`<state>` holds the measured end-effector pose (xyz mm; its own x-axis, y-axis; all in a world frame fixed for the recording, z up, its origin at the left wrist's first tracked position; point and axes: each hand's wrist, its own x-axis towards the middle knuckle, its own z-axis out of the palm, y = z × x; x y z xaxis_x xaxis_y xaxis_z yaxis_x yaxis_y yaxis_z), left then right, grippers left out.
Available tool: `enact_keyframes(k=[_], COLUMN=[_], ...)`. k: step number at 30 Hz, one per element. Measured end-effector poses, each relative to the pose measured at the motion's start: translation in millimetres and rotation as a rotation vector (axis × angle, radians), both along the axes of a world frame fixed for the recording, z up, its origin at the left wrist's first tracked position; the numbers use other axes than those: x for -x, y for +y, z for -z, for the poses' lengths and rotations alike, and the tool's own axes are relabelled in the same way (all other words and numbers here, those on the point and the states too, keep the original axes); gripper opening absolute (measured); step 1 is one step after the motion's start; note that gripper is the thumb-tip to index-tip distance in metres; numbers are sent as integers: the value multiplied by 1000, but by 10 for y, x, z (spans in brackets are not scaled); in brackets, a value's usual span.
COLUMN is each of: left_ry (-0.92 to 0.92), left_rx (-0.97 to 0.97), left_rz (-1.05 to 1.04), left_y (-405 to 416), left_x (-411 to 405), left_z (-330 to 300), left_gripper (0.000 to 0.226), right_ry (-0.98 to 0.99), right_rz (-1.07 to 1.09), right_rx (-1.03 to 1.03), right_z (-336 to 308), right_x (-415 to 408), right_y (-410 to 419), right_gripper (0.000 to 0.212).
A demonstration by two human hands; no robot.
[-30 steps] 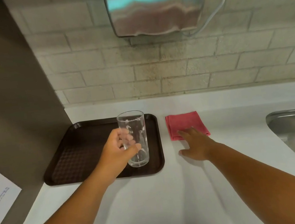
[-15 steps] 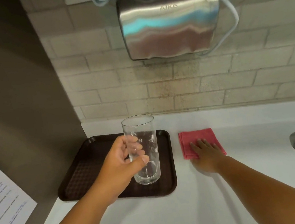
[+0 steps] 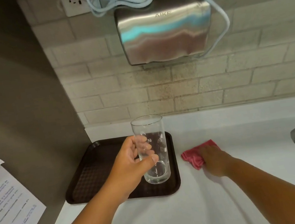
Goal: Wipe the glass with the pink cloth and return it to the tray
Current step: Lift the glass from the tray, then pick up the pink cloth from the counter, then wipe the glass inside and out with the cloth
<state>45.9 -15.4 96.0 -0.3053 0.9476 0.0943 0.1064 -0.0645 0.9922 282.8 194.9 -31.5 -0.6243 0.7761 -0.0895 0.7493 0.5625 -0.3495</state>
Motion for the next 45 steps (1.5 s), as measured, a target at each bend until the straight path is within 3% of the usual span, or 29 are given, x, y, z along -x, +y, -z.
enact_keyframes(k=[3, 6, 9, 13, 17, 19, 23, 31, 35, 38, 41, 45], left_ry=[-25, -56, -93, -138, -114, -135, -151, -124, -116, -126, -135, -185], left_rx=[-13, -21, -11, 13, 38, 30, 17, -5, 24, 44, 31, -14], left_rz=[-1, 5, 16, 19, 34, 35, 59, 47, 10, 30, 80, 109], left_y=[-1, -22, -63, -118, -171, -190, -233, -341, -398, -429, -459, -457], left_x=[-3, -8, -33, -95, -148, -184, -226, -212, -211, -221, -271, -411], left_z=[-18, -11, -2, -23, -62, -98, -145, -148, -124, -108, -115, -142], left_gripper=[61, 58, 57, 52, 38, 44, 55, 53, 68, 62, 67, 46], right_ry=[629, 995, 1362, 1731, 1907, 1952, 1911, 1738, 1456, 1165, 1143, 1173], right_rz=[156, 390, 647, 521, 315, 284, 294, 192, 173, 181, 202, 223], right_rx=[538, 874, 1099, 1247, 1258, 1229, 1157, 935, 627, 191, -50, -182], right_z=[-193, -256, -262, -468, -785, -937, -1148, -1322, -1468, -1519, -1463, -1421], right_x=[-85, -221, -324, -352, -254, -153, 58, 280, 379, 439, 478, 547], right_y=[-196, -387, -570, -928, -1322, -1507, -1805, -2209, -2337, -2410, -2421, -2399], right_gripper=[33, 32, 16, 14, 30, 47, 56, 55, 47, 35, 33, 57])
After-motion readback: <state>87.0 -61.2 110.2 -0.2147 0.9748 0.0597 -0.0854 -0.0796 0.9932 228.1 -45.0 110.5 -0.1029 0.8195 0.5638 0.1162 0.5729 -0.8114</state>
